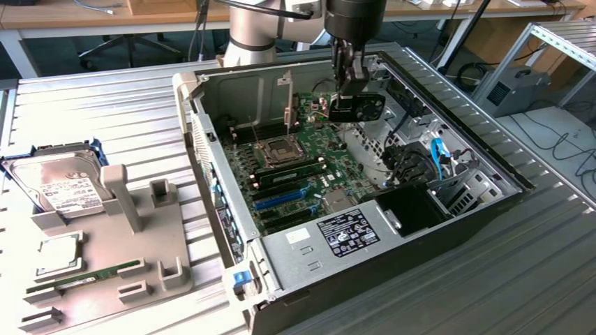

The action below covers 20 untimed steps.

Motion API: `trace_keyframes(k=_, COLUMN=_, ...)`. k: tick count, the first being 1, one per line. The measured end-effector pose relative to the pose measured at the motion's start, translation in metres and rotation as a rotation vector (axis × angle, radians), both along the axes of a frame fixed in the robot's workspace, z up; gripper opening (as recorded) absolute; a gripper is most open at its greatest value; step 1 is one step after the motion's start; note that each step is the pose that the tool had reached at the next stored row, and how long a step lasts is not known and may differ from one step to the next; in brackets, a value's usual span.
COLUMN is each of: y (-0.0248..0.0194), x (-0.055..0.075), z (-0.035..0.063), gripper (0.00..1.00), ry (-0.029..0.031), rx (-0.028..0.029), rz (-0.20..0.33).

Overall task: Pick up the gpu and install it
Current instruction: 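Insert the gpu into the slot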

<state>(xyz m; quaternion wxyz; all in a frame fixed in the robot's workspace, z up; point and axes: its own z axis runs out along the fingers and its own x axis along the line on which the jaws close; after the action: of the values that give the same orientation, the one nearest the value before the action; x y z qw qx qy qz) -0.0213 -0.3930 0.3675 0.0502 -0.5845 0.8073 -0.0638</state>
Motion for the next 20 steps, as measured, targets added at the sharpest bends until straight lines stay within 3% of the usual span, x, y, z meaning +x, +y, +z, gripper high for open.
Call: trace_keyframes(k=20, y=0.0, x=0.0, z=0.0, gripper=0.26, ry=-0.0001, rx=-0.0047, rz=0.048)
